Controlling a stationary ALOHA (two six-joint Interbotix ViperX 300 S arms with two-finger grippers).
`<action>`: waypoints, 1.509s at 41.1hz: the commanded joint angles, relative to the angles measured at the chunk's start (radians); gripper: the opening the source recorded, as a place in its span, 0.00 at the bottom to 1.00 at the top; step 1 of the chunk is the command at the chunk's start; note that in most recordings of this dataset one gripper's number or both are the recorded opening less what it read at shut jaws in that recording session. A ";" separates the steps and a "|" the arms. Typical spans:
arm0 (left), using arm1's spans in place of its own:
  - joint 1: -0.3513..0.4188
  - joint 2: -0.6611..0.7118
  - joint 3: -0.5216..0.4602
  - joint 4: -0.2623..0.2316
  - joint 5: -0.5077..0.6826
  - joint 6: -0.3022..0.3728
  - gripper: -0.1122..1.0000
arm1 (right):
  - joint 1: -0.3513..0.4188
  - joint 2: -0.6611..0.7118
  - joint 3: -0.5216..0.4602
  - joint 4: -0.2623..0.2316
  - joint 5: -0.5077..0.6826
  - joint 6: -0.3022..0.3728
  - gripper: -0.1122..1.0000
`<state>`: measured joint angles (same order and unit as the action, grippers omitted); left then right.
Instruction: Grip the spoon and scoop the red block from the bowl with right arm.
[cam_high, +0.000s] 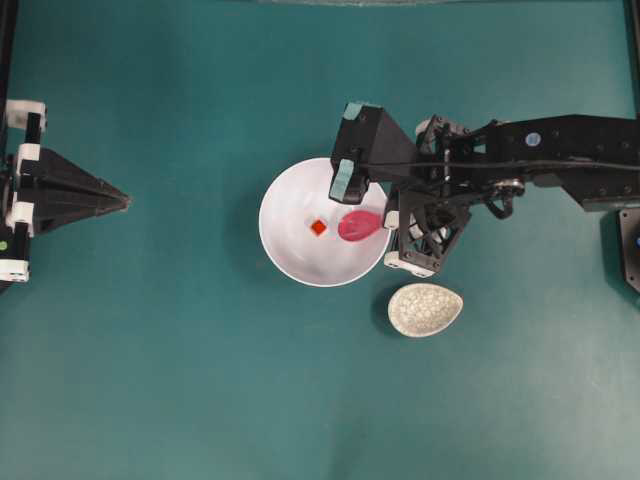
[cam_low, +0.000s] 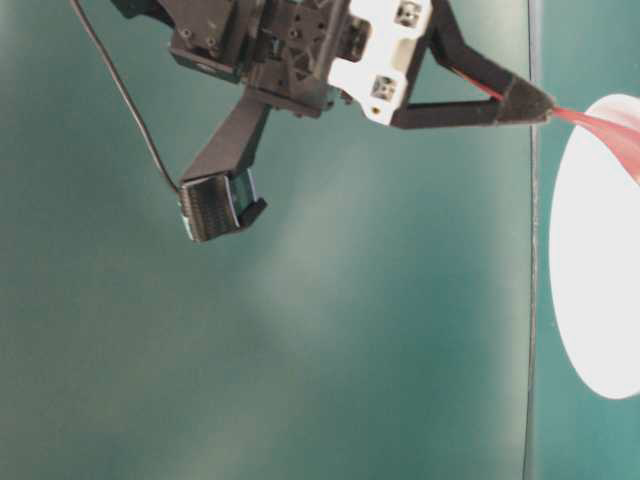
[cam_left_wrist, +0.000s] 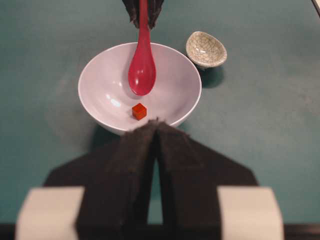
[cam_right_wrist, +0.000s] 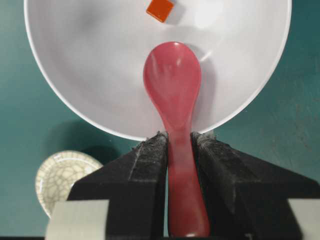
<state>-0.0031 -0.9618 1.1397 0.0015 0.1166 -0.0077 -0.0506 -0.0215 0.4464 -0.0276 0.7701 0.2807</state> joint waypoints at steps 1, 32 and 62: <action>-0.002 0.008 -0.026 0.003 -0.006 0.002 0.10 | -0.003 -0.008 -0.028 0.000 -0.011 -0.002 0.32; -0.003 0.008 -0.026 0.003 -0.012 0.002 0.10 | -0.003 0.083 -0.115 0.005 -0.049 -0.002 0.32; -0.002 0.008 -0.026 0.003 -0.014 0.002 0.10 | 0.005 0.109 -0.161 0.058 -0.106 0.000 0.32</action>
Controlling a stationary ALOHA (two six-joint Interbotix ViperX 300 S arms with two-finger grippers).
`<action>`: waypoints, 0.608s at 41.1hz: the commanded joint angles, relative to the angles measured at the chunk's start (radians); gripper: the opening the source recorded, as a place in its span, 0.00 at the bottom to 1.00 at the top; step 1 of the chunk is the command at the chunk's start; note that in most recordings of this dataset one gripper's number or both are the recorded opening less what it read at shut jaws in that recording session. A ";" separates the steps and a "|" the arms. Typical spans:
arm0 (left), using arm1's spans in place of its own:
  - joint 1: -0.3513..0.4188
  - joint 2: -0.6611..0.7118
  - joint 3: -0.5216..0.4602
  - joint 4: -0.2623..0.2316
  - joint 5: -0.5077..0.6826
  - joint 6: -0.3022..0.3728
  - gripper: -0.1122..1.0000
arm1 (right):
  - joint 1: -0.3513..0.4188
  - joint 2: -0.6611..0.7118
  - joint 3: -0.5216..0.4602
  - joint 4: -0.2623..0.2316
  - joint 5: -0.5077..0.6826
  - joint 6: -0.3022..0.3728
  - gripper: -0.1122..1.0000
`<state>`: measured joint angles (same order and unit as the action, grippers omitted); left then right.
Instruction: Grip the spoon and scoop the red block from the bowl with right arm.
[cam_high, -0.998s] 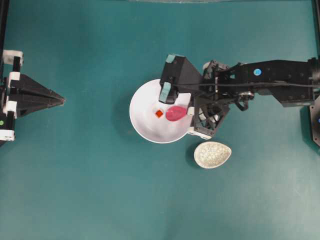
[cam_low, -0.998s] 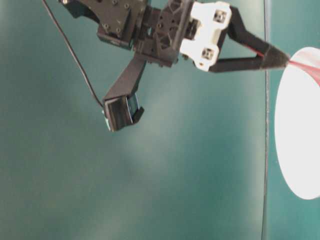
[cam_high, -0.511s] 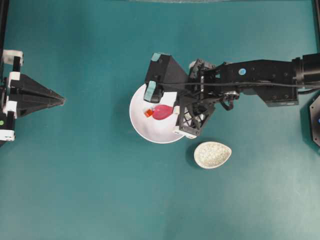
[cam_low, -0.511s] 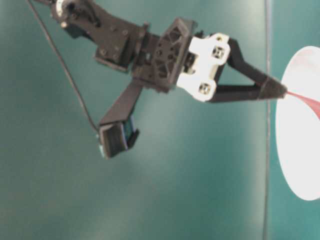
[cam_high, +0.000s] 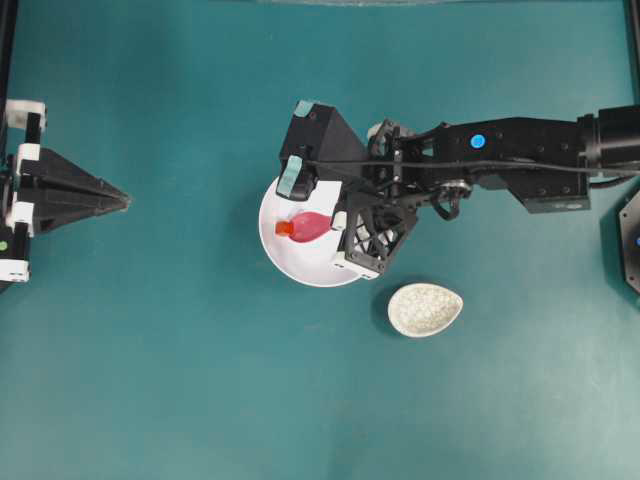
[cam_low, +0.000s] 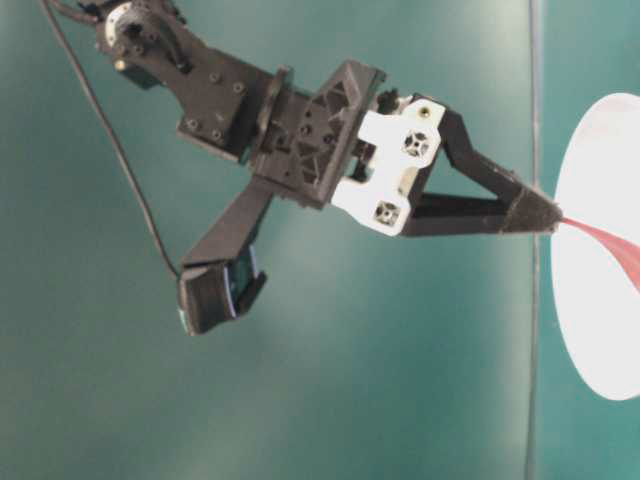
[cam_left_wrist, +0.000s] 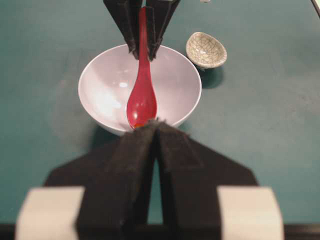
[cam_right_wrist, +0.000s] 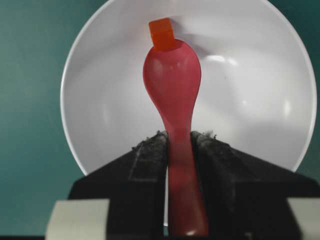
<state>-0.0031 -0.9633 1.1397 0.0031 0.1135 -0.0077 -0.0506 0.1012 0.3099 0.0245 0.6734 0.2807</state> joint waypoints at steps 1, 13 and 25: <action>-0.002 0.009 -0.026 0.002 -0.011 0.002 0.10 | 0.006 -0.014 -0.026 0.006 -0.011 0.000 0.32; -0.003 0.009 -0.025 0.002 -0.009 0.002 0.10 | 0.008 -0.014 -0.026 0.006 -0.054 0.011 0.32; -0.002 0.009 -0.025 0.002 -0.009 0.002 0.10 | 0.008 -0.014 -0.025 0.006 -0.060 0.015 0.32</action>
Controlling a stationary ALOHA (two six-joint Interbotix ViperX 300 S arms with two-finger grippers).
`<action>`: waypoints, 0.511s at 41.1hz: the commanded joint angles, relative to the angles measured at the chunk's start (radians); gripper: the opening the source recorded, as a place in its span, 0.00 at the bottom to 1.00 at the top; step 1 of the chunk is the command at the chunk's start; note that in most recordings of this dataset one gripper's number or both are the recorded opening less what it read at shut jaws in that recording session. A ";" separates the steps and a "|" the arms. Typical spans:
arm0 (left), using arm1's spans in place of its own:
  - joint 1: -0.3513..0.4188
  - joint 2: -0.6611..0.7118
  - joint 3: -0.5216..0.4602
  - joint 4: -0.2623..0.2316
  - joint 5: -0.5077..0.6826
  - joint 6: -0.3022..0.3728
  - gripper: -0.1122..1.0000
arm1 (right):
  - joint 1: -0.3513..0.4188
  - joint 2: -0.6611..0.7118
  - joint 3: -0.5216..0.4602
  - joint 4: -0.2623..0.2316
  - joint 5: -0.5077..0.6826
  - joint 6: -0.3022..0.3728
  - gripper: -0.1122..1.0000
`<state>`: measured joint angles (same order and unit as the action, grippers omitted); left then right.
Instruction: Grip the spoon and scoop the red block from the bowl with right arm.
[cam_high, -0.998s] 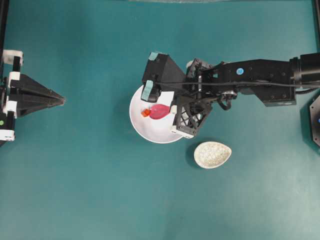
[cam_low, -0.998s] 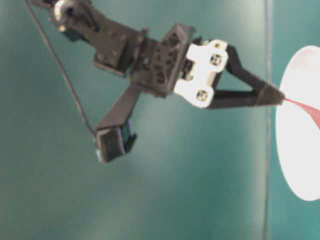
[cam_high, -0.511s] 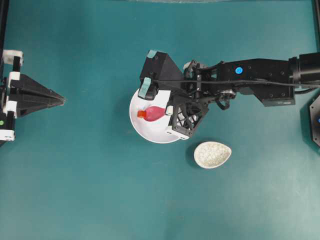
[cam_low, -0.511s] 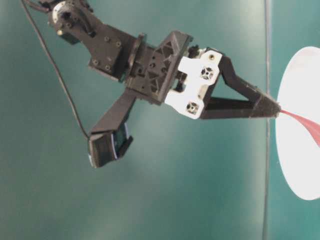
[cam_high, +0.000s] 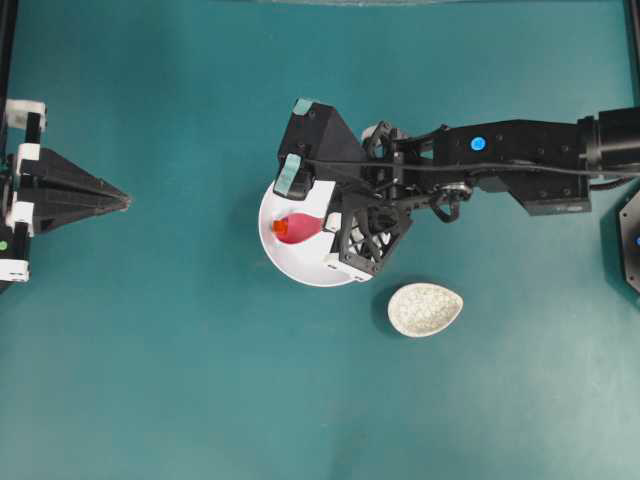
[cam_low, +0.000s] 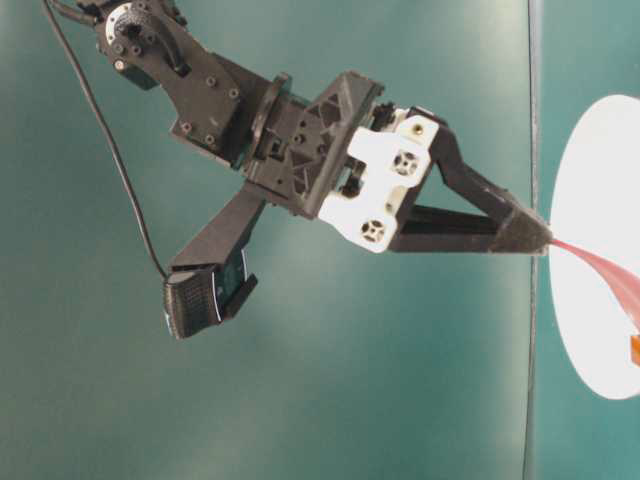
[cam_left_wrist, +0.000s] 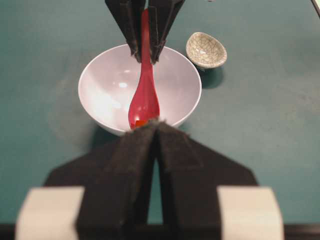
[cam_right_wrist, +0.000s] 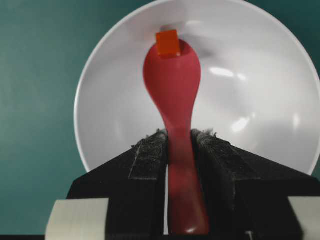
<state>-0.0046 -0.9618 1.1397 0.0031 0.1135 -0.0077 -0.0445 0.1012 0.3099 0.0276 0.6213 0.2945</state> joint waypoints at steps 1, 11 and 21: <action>-0.002 0.008 -0.025 0.002 -0.011 0.002 0.10 | 0.002 -0.015 -0.025 0.003 -0.008 0.002 0.32; 0.000 0.008 -0.025 0.002 -0.011 0.000 0.10 | 0.002 -0.048 0.009 0.002 -0.009 0.003 0.32; -0.002 0.008 -0.025 0.002 -0.008 0.000 0.10 | 0.002 -0.084 0.061 0.003 -0.081 0.005 0.32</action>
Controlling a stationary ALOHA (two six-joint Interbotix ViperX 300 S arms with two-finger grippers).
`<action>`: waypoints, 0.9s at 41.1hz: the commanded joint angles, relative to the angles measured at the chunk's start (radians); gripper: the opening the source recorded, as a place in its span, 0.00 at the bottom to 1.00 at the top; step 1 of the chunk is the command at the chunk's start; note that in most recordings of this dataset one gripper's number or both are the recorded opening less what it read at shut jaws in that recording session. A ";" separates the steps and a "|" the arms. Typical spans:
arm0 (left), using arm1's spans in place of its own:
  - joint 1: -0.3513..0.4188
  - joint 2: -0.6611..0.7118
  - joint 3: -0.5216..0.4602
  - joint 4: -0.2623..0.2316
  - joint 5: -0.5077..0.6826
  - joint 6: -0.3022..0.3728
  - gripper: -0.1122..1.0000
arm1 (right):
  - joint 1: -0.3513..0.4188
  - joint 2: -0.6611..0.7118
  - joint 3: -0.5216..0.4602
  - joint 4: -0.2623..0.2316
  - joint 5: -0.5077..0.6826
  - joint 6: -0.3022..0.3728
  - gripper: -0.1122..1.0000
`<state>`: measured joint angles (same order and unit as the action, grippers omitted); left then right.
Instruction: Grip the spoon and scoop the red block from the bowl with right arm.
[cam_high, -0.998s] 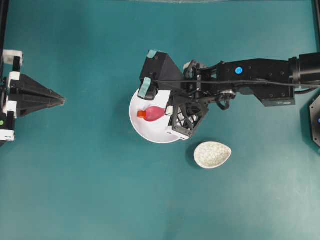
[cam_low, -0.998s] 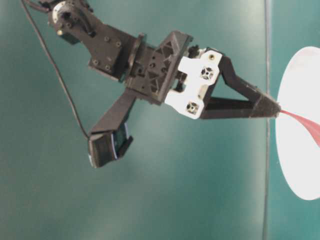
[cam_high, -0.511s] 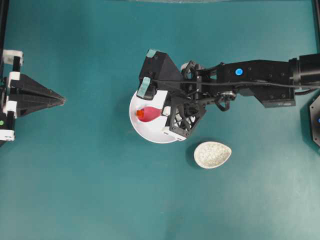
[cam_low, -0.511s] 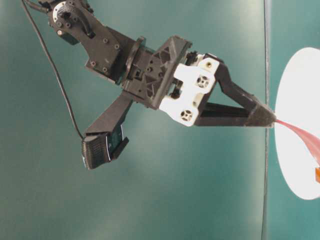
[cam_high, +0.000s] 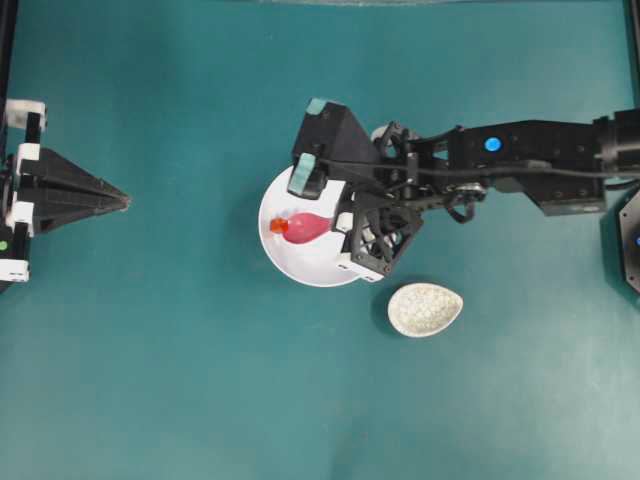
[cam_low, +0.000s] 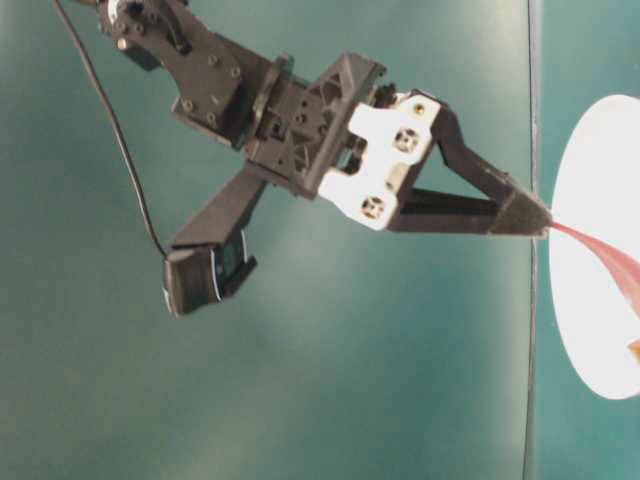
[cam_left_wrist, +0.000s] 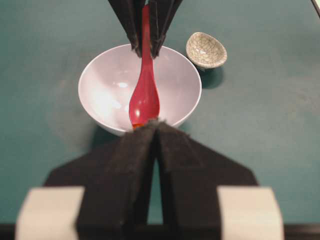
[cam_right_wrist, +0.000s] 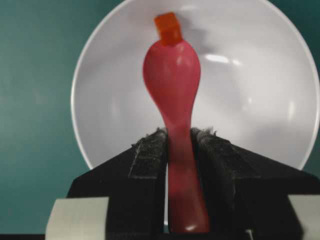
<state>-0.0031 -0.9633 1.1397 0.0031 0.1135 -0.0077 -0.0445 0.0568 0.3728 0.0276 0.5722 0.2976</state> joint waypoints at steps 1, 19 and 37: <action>-0.002 0.009 -0.025 0.002 -0.008 0.000 0.10 | 0.002 -0.041 0.003 0.003 -0.040 0.002 0.32; -0.002 0.009 -0.025 0.002 -0.008 0.000 0.10 | 0.002 -0.051 0.028 0.000 -0.094 0.002 0.32; -0.002 0.009 -0.025 0.002 -0.008 -0.002 0.10 | 0.002 -0.051 0.072 -0.002 -0.172 0.000 0.32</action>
<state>-0.0046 -0.9618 1.1397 0.0031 0.1150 -0.0077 -0.0445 0.0414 0.4541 0.0276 0.4234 0.3007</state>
